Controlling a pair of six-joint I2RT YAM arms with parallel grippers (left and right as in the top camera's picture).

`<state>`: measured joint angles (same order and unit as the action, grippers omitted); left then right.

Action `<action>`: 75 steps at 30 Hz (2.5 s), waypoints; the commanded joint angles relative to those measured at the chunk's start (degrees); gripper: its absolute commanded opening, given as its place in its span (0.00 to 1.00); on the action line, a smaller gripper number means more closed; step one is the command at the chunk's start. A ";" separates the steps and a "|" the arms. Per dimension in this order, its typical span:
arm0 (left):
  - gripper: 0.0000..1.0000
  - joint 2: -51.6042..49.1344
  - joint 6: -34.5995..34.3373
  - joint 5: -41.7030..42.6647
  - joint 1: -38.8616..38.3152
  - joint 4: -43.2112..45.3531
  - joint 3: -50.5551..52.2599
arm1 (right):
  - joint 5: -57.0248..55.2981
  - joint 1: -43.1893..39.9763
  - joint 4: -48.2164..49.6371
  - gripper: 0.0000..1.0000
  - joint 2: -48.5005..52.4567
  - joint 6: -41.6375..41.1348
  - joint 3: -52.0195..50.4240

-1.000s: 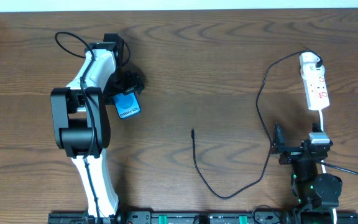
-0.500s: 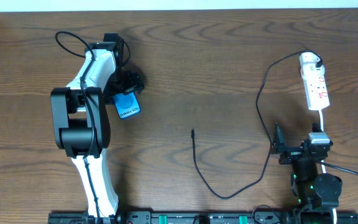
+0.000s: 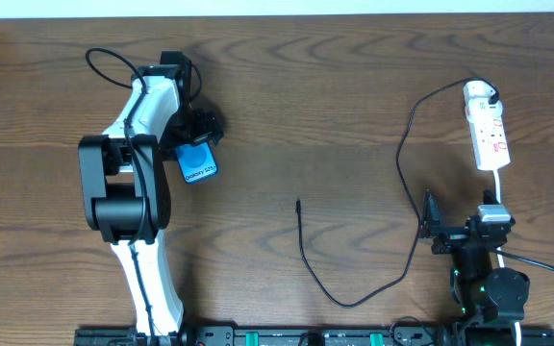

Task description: Plug charger to phone and switch on socket

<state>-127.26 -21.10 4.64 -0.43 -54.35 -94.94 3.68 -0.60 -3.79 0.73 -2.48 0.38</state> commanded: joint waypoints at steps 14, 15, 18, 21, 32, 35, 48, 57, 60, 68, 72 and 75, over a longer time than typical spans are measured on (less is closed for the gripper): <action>0.86 -1.60 0.24 -1.25 0.09 0.26 2.14 | 0.35 1.07 -0.20 0.99 -0.35 0.63 -0.07; 0.86 -1.60 0.24 -1.25 0.11 0.26 2.14 | 0.35 1.07 -0.20 0.99 -0.35 0.63 -0.07; 0.85 -1.60 0.24 -1.25 0.11 0.26 2.14 | 0.35 1.07 -0.20 0.99 -0.35 0.63 -0.07; 0.83 -1.60 0.24 -1.25 0.09 0.26 2.14 | 0.35 1.07 -0.20 0.99 -0.35 0.66 -0.07; 0.80 -1.60 0.24 -1.25 0.09 0.26 2.14 | 0.35 1.07 -0.20 0.99 -0.35 0.63 -0.07; 0.80 -1.60 0.24 -1.25 0.09 0.26 2.14 | 0.35 1.07 -0.20 0.99 -0.35 0.63 -0.07; 0.79 -1.60 0.26 -1.25 0.09 0.24 2.14 | 0.35 1.07 -0.20 0.99 -0.35 0.63 -0.07; 0.79 -1.60 0.26 -1.25 0.09 0.24 2.14 | 0.35 1.07 -0.20 0.99 -0.35 0.63 -0.07; 0.78 -1.60 0.26 -1.25 0.09 -0.17 2.14 | 0.35 1.07 -0.20 0.99 -0.35 0.63 -0.07; 0.75 -1.60 0.24 -1.22 0.09 -0.39 2.14 | 0.35 1.07 -0.20 0.99 -0.35 0.66 -0.07; 0.75 -1.60 0.26 -1.25 0.09 -0.39 2.14 | 0.35 1.07 -0.20 0.99 -0.35 0.63 -0.07; 0.74 -1.60 0.26 -1.22 0.09 -0.44 2.14 | 0.35 1.07 -0.20 0.99 -0.35 0.63 -0.07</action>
<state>-127.24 -20.95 4.75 -0.47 -54.04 -94.94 3.68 -0.60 -3.79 0.73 -2.48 0.38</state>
